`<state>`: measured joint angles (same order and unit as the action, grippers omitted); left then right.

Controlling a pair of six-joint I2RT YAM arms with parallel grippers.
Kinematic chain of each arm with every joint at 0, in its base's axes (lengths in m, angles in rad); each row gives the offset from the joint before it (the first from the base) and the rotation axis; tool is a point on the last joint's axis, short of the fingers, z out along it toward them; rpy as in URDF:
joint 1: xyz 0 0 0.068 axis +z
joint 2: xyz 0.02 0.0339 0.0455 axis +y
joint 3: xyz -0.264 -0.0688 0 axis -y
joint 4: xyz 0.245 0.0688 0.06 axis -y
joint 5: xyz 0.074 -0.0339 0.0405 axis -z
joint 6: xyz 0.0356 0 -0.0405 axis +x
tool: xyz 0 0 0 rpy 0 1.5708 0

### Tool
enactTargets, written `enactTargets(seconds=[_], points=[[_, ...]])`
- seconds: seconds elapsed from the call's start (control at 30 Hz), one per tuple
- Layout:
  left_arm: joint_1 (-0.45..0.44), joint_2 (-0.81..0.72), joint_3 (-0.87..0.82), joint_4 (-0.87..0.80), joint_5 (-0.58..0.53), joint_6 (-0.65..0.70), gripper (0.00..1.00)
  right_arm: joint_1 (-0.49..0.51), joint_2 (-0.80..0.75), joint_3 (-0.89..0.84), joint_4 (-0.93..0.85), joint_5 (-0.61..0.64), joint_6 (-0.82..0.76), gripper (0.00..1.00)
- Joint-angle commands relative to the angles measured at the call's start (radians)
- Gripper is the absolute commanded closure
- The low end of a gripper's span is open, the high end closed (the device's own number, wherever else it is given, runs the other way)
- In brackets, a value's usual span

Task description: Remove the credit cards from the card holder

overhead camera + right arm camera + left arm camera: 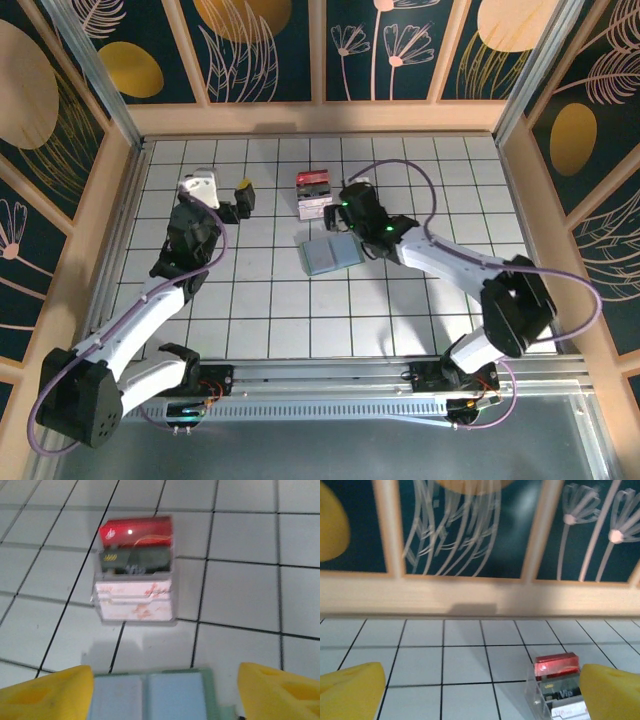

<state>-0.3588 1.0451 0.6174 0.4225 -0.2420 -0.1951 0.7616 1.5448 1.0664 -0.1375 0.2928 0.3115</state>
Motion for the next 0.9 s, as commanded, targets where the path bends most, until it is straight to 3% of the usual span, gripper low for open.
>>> enactTargets(seconds=[0.0,0.17,0.23,0.5,0.87], points=[[0.007,-0.034,-0.048,0.039,-0.183,-0.157,0.01,0.064,0.084,0.068,-0.098,0.018,0.009,0.32],[0.007,-0.069,-0.096,0.024,-0.263,-0.223,0.01,0.120,0.203,0.141,-0.182,-0.019,0.045,0.48],[0.007,-0.075,-0.110,0.030,-0.278,-0.237,0.01,0.125,0.240,0.161,-0.213,-0.045,0.062,0.49],[0.007,-0.041,-0.114,0.038,-0.286,-0.262,0.01,0.127,0.341,0.202,-0.284,-0.126,0.100,0.45],[0.007,0.007,-0.098,0.023,-0.275,-0.269,0.01,0.128,0.407,0.223,-0.310,-0.129,0.104,0.35]])
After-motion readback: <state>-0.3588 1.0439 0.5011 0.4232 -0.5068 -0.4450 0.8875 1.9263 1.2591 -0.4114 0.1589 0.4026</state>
